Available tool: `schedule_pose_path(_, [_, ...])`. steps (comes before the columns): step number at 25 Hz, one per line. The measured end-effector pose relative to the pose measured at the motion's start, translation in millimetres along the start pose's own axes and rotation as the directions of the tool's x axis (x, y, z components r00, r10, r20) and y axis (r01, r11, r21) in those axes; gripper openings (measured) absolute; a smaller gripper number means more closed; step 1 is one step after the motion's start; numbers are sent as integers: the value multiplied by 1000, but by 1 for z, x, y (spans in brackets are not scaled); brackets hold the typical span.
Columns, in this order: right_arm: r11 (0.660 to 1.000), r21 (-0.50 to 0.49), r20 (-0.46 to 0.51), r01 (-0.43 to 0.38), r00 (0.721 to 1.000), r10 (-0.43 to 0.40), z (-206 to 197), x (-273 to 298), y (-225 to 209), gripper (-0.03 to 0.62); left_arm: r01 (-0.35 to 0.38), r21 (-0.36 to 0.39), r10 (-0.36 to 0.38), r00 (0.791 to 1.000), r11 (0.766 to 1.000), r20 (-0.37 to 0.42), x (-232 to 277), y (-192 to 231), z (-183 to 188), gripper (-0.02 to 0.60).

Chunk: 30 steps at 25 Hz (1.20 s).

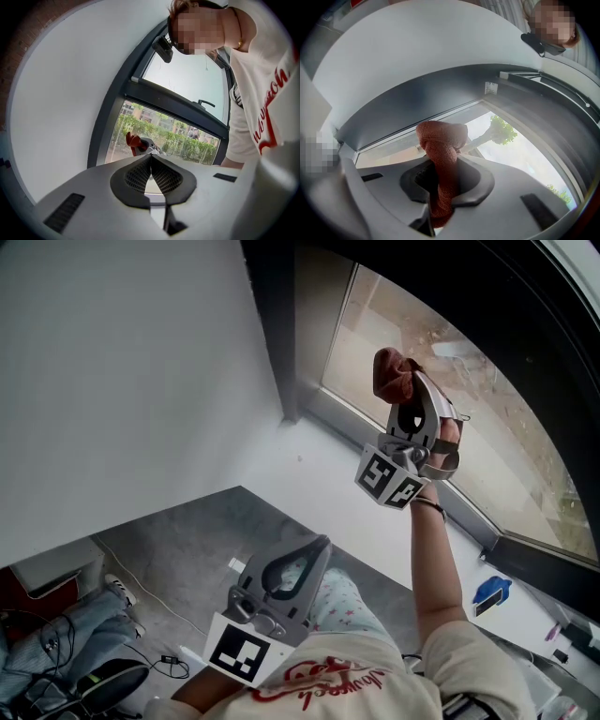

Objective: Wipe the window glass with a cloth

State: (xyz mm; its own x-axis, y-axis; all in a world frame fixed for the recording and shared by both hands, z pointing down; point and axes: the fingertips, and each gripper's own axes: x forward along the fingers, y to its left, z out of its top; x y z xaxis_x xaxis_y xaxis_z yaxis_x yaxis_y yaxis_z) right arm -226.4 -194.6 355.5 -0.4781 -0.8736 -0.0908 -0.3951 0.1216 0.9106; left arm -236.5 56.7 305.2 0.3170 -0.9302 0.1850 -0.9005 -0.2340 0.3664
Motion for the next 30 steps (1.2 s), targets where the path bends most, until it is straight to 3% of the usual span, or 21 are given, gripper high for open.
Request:
schedule_pose_path(16, [984, -52, -40, -170, 985, 168, -31, 3, 88, 72, -13, -13, 12, 1000, 1000, -15, 17, 10, 1, 21])
schedule_pose_path(30, [972, -59, -49, -225, 974, 223, -50, 0, 137, 72, -41, -23, 41, 999, 999, -24, 23, 7, -1, 21])
